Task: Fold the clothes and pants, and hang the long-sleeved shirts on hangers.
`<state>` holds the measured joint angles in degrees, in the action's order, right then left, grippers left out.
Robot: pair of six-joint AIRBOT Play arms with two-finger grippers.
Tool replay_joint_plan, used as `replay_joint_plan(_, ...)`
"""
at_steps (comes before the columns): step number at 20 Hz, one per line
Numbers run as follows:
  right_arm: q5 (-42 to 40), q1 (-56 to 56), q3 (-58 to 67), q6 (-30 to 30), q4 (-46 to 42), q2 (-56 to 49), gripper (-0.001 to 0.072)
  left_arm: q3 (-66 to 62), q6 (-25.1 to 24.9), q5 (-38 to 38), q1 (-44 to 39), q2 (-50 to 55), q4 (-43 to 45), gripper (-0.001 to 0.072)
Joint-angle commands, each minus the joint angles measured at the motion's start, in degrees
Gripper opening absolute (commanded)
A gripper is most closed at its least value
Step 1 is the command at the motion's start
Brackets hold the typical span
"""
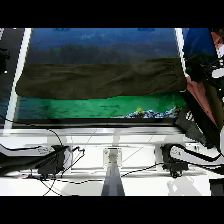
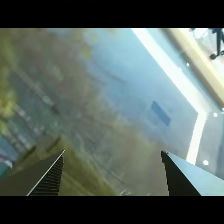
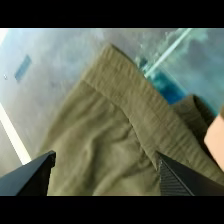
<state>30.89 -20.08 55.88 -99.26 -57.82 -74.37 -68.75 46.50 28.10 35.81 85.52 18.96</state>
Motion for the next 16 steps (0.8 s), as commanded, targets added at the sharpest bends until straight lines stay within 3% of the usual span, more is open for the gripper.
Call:
replay_joint_plan(1, 5.2, 0.1, 0.3, 2.4, 0.0, -0.3, 0.0702, -0.5, -1.8, 2.9, 2.6, -4.7, 8.0, 0.0703)
replay_joint_plan(3, 6.8, 0.1, 0.3, 5.4, 0.0, -0.3, 0.0702, -0.5, 3.9, 6.5, 5.7, -7.5, 16.0, 0.0696)
replay_joint_plan(4, 7.2, 0.1, 0.3, 6.6, 0.0, -0.3, 0.0702, -0.5, 9.9, 9.9, 7.8, -8.6, 21.3, 0.068)
replay_joint_plan(5, 7.5, 0.1, 0.3, 7.5, 0.0, -0.3, 0.0702, -0.4, 15.6, 14.4, 10.2, -9.2, 27.5, 0.0602)
replay_joint_plan(7, 7.5, 0.1, 0.3, 7.5, 0.0, -0.3, 0.0702, 0.8, 22.9, 23.3, 14.7, -9.2, 36.7, 0.0586)
replay_joint_plan(9, 7.5, 0.1, 0.3, 7.5, 0.0, -0.3, 0.0702, 5.9, 22.9, 28.7, 19.2, -9.6, 38.1, 0.0586)
replay_joint_plan(12, 7.8, 0.1, 0.3, 7.5, 0.3, -0.3, 0.0702, 17.1, 22.9, 24.2, 22.2, -11.3, 35.9, 0.0586)
replay_joint_plan(16, 9.0, 0.1, 0.3, 7.5, 0.7, -0.3, 0.0702, 25.4, 21.5, 15.8, 21.4, -9.3, 19.0, 0.0587)
